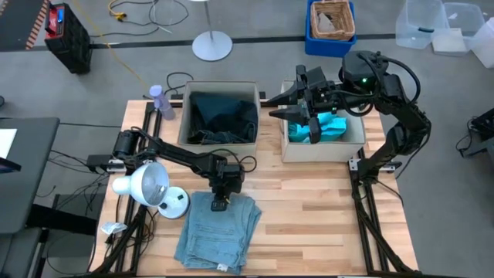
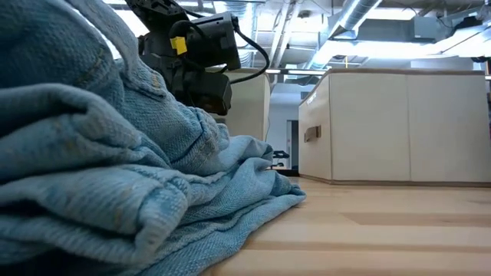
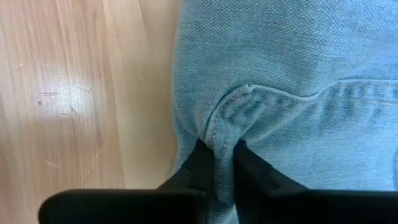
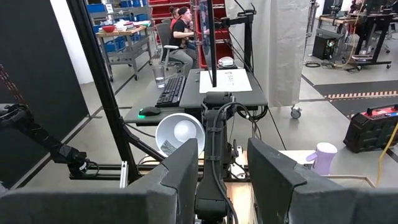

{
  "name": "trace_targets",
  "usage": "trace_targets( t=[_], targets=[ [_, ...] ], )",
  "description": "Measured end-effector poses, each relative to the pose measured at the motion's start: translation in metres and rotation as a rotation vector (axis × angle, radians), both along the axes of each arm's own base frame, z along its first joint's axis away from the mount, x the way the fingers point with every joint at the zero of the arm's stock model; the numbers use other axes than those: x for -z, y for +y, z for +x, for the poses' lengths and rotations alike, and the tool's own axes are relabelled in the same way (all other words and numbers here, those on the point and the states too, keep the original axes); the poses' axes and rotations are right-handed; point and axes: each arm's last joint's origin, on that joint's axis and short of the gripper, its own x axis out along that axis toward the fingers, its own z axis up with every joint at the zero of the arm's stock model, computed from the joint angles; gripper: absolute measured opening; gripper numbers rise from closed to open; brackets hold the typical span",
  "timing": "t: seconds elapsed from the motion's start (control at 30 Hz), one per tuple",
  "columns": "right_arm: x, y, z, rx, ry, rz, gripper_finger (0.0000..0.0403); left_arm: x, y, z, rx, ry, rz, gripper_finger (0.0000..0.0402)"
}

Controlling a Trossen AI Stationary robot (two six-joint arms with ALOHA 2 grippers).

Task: Sort clothes
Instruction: Put the blue jeans into the right laundry organizer

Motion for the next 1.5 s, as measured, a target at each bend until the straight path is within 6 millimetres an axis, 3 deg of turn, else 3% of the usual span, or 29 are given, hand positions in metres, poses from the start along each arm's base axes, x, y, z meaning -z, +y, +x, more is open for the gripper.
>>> trace_targets(
  t=[0.17,0.37,0.73,1.0,1.5],
  targets=[
    [0.0,0.0,0.0,0.0,0.0,0.0,0.0152,-0.005,0.0,0.004,0.005,-0.014,0.003,0.0029],
    [0.0,0.0,0.0,0.0,0.0,0.0,0.0152,-0.028,-0.001,0.015,0.021,-0.068,0.038,0.0029],
    [0.0,0.0,0.0,0.0,-0.001,0.001,0.0152,-0.102,0.0,0.047,0.063,-0.297,0.104,0.0028],
    [-0.005,-0.001,-0.006,0.016,-0.026,-0.001,0.0152,-0.161,0.012,0.063,0.027,-0.478,0.118,0.0028],
    [-0.037,0.002,-0.055,0.017,-0.234,-0.01,0.0152,-0.254,0.039,0.071,-0.014,-0.822,0.129,0.0028]
  ],
)
